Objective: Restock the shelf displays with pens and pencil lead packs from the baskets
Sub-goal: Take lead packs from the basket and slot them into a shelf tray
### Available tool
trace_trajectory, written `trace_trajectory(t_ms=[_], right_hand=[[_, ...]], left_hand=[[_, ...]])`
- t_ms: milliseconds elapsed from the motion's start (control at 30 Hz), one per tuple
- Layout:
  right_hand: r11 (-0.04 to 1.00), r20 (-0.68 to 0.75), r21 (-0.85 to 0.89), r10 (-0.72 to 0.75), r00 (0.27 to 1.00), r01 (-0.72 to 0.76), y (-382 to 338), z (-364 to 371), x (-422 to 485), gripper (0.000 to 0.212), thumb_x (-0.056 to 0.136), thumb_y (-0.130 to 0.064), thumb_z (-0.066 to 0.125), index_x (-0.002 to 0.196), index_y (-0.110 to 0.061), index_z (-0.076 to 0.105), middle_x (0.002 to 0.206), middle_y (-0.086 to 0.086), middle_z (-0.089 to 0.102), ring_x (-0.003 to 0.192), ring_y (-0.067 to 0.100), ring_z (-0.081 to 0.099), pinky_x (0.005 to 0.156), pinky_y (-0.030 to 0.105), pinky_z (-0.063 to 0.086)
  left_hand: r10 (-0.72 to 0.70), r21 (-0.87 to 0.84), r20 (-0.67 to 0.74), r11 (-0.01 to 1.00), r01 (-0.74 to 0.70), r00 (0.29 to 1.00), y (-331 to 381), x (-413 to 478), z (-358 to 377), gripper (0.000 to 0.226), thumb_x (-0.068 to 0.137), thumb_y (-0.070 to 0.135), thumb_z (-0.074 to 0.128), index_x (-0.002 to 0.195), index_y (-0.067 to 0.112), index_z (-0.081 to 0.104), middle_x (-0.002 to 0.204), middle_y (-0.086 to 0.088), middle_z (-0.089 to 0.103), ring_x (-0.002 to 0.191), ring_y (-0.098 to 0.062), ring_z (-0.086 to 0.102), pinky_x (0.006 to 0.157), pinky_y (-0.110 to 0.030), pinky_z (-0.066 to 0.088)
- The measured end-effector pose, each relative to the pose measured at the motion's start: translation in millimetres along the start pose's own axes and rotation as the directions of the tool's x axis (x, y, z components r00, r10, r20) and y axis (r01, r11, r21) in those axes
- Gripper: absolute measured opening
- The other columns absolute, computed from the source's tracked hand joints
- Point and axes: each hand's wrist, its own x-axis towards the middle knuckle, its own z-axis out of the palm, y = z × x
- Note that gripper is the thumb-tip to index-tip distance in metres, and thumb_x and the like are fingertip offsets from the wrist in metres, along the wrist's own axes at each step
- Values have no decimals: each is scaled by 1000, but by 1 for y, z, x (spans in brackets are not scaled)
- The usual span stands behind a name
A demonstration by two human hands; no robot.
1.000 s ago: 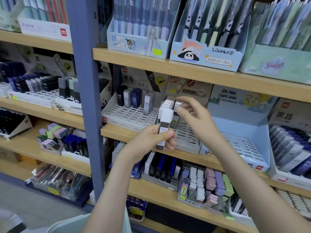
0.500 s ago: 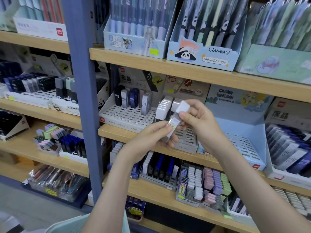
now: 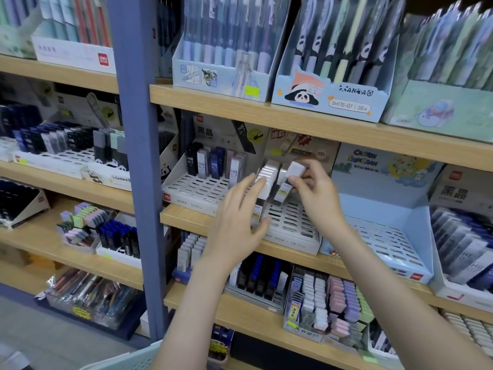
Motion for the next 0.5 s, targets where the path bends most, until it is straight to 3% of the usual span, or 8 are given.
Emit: trace_trajectory(t_ms=[200,333,400,500], right_hand=[[995,87,-59,-75,993,81,2,3,4,28,94,-19,56,118,-33,54,92,1,63,83,20,63,79,47,53],[991,98,-111,-64,993,75,1,3,8,29,95,-19,55,123,-25,53,89,-11,60,85,12,62,83,38,52],[982,118,-156,-88,989,106,0,2,8,29,95,-17,55,122,-24,54,91,-8,62,86,11,61,82,32,51],[949,161,-257,-144,976,182,6,7,4,33,94,-13,55,126,-22,54,112,-4,60,102,7,50,87,22,39]], left_hand=[[-2,30,63,1000,0,998,-2,-2,2,79,91,36,59,150,32,7,155,5,23,139,-7,15,110,-23,15],[-13,-2,106,1000,13,994,-3,-4,2,82,92,42,55,147,42,-7,156,7,19,141,-10,19,109,-31,30],[-13,-22,118,1000,16,993,-3,-4,2,84,92,43,54,146,45,-10,157,9,16,142,-11,20,109,-35,34],[-13,-33,125,999,17,992,-3,-4,1,86,91,45,55,145,47,-12,157,9,15,142,-10,20,111,-37,33]])
